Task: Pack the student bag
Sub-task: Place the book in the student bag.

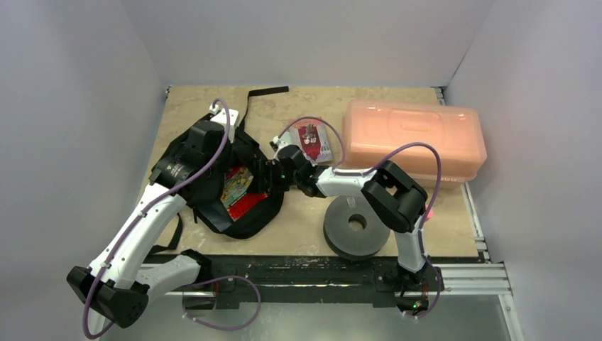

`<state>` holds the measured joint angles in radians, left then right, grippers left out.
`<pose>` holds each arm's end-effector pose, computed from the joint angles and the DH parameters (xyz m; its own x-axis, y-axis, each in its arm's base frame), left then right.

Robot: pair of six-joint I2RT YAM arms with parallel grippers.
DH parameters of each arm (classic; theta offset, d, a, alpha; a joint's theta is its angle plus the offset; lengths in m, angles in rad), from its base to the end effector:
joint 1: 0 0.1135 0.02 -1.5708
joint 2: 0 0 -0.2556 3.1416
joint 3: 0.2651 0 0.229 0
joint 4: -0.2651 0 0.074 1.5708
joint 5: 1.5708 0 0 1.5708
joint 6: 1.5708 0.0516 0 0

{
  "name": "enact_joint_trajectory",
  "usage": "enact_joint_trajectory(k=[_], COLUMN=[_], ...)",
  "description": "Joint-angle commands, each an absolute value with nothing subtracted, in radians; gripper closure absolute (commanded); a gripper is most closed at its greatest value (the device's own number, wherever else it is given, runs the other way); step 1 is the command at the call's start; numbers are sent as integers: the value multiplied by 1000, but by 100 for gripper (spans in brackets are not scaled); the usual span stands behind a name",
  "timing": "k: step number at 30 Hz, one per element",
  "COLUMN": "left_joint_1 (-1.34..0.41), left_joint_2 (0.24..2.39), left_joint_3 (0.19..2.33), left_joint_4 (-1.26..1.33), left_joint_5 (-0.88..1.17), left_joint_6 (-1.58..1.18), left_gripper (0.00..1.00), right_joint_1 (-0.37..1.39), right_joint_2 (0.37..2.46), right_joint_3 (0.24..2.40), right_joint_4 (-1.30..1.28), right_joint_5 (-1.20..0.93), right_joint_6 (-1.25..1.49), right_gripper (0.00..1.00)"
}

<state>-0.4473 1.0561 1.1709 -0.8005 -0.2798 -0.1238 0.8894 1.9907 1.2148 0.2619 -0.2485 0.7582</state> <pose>0.1887 -0.0747 0.3426 -0.5941 0.1534 -0.7896 0.1508 0.9855 0.0780 0.2622 0.3435 0.1740 -0.8353 0.0282 -0.5491 -0.4316 0.5851 0.6866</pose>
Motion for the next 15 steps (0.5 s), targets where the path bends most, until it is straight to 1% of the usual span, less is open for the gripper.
enact_joint_trajectory(k=[1, 4, 7, 13, 15], left_joint_1=[-446, -446, -446, -446, -446], left_joint_2=[1047, 1049, 1052, 1064, 1063], left_joint_3=[1190, 1194, 1195, 1193, 1195], left_joint_4=[-732, -734, -733, -737, -737], left_joint_5=[-240, -226, -216, -219, -219], left_joint_6=[-152, -156, -158, -157, -155], left_gripper=[100, 100, 100, 100, 100], right_joint_1=[893, 900, 924, 928, 928], right_joint_2=[1959, 1966, 2000, 2017, 2024], right_joint_3=[1199, 1161, 1175, 1199, 1213], right_joint_4=[146, 208, 260, 330, 353], right_joint_5=[-179, -223, -235, -171, -176], right_joint_6=[728, 738, 734, 688, 668], right_gripper=[17, 18, 24, 59, 78])
